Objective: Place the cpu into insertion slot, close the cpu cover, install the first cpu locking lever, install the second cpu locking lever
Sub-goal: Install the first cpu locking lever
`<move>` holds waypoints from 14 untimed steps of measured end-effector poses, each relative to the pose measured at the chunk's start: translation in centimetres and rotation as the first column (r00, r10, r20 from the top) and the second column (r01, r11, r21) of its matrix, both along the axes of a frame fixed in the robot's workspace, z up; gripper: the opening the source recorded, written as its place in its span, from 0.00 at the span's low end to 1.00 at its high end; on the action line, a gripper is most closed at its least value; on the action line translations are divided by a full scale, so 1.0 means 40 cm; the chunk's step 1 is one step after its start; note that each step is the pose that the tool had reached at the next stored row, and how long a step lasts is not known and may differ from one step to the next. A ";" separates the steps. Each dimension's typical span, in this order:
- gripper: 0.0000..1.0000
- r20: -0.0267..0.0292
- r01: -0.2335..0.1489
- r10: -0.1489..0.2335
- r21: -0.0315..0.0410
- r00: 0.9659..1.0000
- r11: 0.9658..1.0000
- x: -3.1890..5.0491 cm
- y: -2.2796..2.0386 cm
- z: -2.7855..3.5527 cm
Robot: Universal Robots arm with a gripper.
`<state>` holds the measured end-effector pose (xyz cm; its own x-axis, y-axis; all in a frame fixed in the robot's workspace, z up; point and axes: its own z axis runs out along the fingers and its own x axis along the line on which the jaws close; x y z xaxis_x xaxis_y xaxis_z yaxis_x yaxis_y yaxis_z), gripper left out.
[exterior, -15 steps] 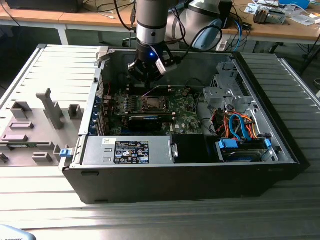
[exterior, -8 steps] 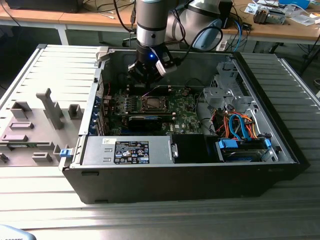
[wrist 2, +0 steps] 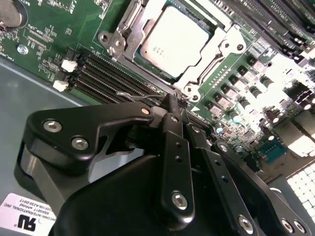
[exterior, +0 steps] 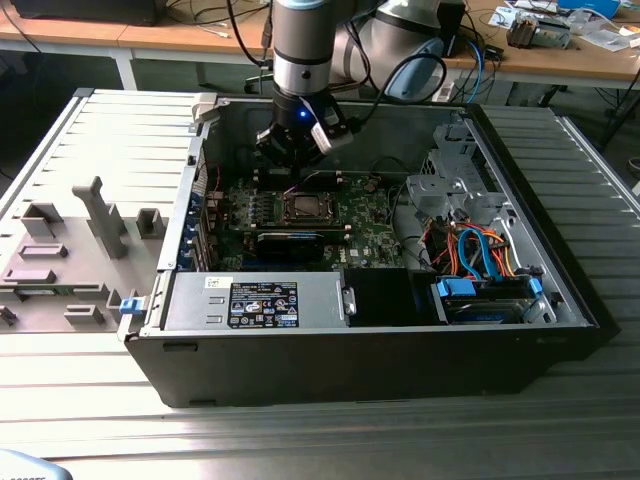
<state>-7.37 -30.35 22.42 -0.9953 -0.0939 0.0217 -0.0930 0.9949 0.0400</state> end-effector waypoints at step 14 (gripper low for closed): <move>0.11 -0.006 -0.001 0.001 0.000 1.000 1.000 0.092 0.007 -0.057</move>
<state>-3.69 -30.06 20.15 -0.9951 -0.0946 0.0282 -0.0934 0.9948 0.0405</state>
